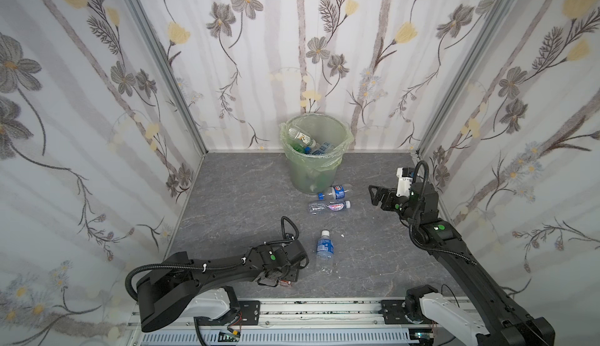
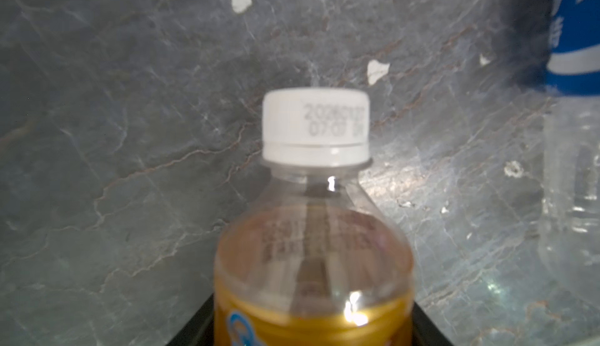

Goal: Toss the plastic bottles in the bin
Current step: 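Grasp the orange-labelled tea bottle with the left gripper while the right gripper withdraws, then carry the tea bottle over the bin with the left gripper and release it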

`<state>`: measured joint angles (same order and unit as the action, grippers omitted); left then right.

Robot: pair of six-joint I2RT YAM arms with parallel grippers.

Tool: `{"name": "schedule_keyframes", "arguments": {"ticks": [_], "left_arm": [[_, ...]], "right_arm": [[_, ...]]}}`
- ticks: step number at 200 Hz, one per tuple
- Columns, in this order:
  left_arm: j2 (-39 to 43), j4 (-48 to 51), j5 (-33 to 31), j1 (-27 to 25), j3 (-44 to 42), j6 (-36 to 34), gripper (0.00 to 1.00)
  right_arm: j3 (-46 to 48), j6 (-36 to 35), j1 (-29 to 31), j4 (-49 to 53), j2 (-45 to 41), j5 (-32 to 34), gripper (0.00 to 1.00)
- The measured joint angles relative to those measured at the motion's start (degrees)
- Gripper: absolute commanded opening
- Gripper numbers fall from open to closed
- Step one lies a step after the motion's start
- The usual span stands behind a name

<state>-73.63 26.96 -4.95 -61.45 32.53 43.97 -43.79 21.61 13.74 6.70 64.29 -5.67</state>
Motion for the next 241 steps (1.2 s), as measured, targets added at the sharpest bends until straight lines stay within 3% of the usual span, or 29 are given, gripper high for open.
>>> {"name": "schedule_keyframes", "arguments": {"ticks": [67,98,127,149,173,182,189,195,211,241], "left_arm": [[8.2,0.7,-8.9,1.9,10.6,0.5,0.55],[12.1,1.1,-15.7,7.0,19.7,-4.1,0.55],[10.9,1.2,-19.4,13.6,30.7,-10.6,0.55],[4.5,0.5,-19.0,18.4,42.8,-16.6,0.56],[-9.0,-1.9,-15.3,22.8,61.0,-23.4,0.59],[-15.8,-3.0,-13.6,24.0,69.2,-25.8,0.69],[-21.4,-3.7,-11.4,25.0,75.9,-27.8,0.87],[-25.8,-4.0,-9.7,25.8,81.2,-28.8,0.96],[-36.0,-3.8,-6.6,27.5,93.3,-29.9,1.00],[-40.0,-0.5,-5.5,29.6,95.4,-30.4,1.00]], "right_arm": [[0.0,-0.1,-0.2,0.5,-0.5,0.1,1.00],[0.0,-0.4,-0.2,0.7,-0.1,0.0,0.99],[0.0,-0.8,-0.1,1.4,0.5,-0.5,0.98],[0.0,-0.9,-0.1,1.2,0.5,-1.5,0.98],[0.0,-0.6,0.3,1.0,0.7,-2.3,0.97],[0.0,-0.2,0.6,0.9,1.0,-2.9,0.96],[0.0,0.2,1.1,0.9,1.2,-3.3,0.96],[0.0,0.4,1.6,1.1,1.3,-3.6,0.96],[-0.1,0.4,3.5,1.9,1.4,-4.2,0.97],[-0.7,0.5,6.6,5.4,0.4,-4.3,0.98]]}}
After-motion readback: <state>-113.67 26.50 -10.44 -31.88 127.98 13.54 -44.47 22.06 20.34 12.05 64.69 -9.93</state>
